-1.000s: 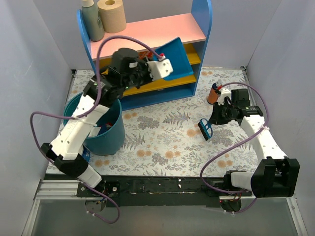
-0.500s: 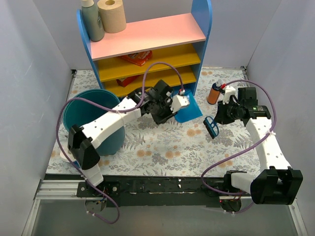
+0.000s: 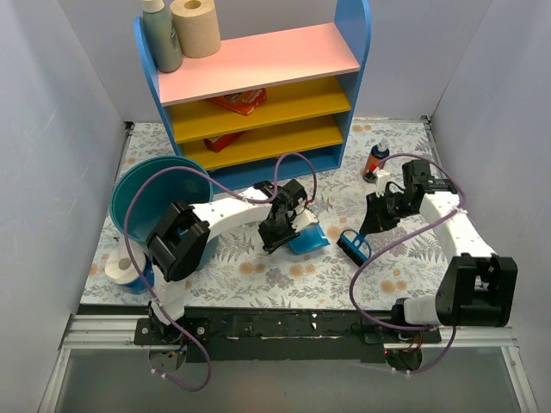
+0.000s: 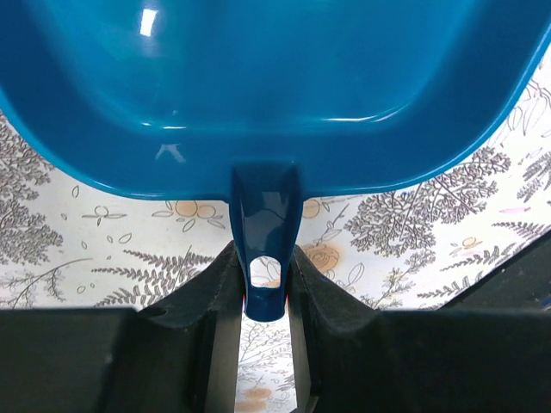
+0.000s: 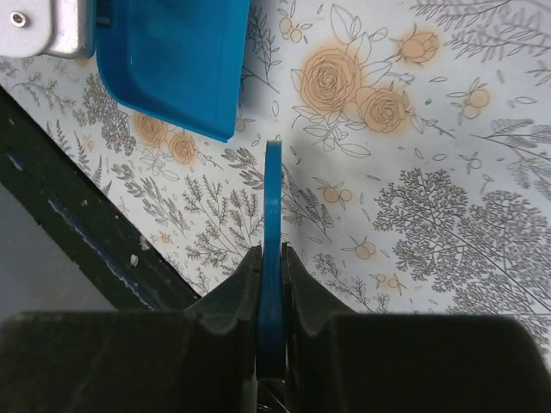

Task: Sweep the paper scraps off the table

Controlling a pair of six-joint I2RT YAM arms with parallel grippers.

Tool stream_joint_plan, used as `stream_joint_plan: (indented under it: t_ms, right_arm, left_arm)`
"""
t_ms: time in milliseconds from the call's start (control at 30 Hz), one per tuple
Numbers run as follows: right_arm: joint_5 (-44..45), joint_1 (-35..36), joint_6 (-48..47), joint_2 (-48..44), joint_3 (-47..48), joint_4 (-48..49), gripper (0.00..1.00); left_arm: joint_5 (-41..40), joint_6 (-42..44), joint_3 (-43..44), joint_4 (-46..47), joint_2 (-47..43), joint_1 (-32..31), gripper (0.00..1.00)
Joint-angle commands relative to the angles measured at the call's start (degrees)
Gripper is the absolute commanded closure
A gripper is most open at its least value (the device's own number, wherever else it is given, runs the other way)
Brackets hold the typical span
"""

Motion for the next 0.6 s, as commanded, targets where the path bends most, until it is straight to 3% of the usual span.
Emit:
stream_joint_plan:
  t_ms: [0,133,167,200,300,567]
  right_arm:
    - [-4.74,-0.40,-3.09,4.91,0.54,-2.24,0.99]
    - [-3.16,-0.58,-2.56,7.28,-0.69,-0.74,0.99]
    - [-2.20,-0.66,-2.39,7.64,-1.04,-0.48,0.95]
    - [-1.58,-0.58,-2.21,8.25,-1.31,0.22,0.82]
    - [2.10,-2.14,-0.98,8.87,-2.10,1.89,0.59]
    - [14.76,-3.47,0.16,7.82,0.53,6.55,0.15]
  left_arm:
    - [0.94,-1.02,0.71,2.89,0.81,-0.23,0.94]
    - [-0.20,-1.02,0.71,3.25,2.22,-0.23,0.81]
    - [-0.46,-1.02,0.62,3.25,2.30,-0.23,0.78]
    - [-0.55,-1.02,0.53,3.16,2.30,-0.23,0.72]
    - [-0.82,-1.10,0.18,2.81,1.96,-0.23,0.63]
    - [-1.96,-0.32,0.26,2.81,-1.20,-0.23,0.36]
